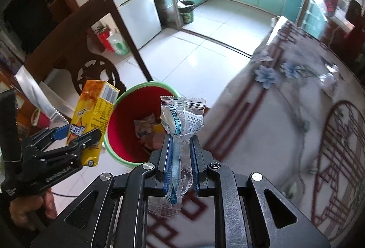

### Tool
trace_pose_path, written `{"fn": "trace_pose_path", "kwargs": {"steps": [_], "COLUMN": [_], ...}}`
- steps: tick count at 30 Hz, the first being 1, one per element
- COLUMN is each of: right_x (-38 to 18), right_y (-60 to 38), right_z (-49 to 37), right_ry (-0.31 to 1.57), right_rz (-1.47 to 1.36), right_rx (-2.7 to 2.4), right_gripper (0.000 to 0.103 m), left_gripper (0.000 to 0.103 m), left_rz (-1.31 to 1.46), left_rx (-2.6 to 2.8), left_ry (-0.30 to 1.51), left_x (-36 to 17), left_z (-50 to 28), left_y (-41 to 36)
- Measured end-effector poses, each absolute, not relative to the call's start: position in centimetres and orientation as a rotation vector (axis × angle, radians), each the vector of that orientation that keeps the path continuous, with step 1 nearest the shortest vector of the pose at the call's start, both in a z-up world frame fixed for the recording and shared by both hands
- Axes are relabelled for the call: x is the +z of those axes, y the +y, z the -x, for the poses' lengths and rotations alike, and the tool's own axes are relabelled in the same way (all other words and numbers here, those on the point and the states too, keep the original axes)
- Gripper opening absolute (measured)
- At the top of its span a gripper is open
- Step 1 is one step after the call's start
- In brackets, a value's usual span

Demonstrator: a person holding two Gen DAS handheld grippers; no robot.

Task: Collect trash
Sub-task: 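Carry the juice carton and candy wrapper over the red bucket and release them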

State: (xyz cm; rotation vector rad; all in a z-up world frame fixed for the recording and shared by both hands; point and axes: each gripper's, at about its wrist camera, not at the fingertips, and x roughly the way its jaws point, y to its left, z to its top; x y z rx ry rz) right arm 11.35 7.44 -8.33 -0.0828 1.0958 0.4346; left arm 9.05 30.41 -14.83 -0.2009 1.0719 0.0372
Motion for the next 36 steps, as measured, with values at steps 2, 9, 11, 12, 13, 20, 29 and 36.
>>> {"fn": "trace_pose_path", "kwargs": {"steps": [2, 9, 11, 12, 13, 20, 29, 36], "right_x": [-8.7, -10.0, -10.4, -10.5, -10.7, -11.5, -11.4, -11.1], "right_y": [8.3, 10.6, 11.1, 11.4, 11.5, 12.3, 12.6, 12.9], "right_z": [-11.8, -13.1, -13.4, -13.5, -13.5, -14.0, -14.2, -14.1], "right_ry": [1.105, 1.135, 1.146, 1.151, 1.154, 1.185, 1.173, 1.146], "right_rz": [0.096, 0.123, 0.122, 0.124, 0.124, 0.123, 0.137, 0.140], "right_rx": [0.449, 0.491, 0.509, 0.514, 0.519, 0.545, 0.550, 0.564], "right_gripper": [0.015, 0.015, 0.015, 0.015, 0.015, 0.015, 0.015, 0.022], "left_gripper": [0.056, 0.056, 0.056, 0.056, 0.057, 0.057, 0.058, 0.060], "left_rz": [0.202, 0.218, 0.218, 0.218, 0.220, 0.238, 0.240, 0.234], "left_rx": [0.049, 0.071, 0.076, 0.081, 0.083, 0.104, 0.118, 0.120], "left_ry": [1.086, 1.123, 1.129, 1.133, 1.136, 1.155, 1.163, 1.158], "left_x": [-15.6, -17.5, -17.9, -18.0, -18.1, -19.0, -19.4, -19.2], "left_z": [-9.5, -11.1, -11.5, -11.7, -11.8, -12.5, -12.8, -13.4], "left_y": [31.0, 32.0, 32.2, 32.4, 32.4, 33.0, 33.1, 33.2]}}
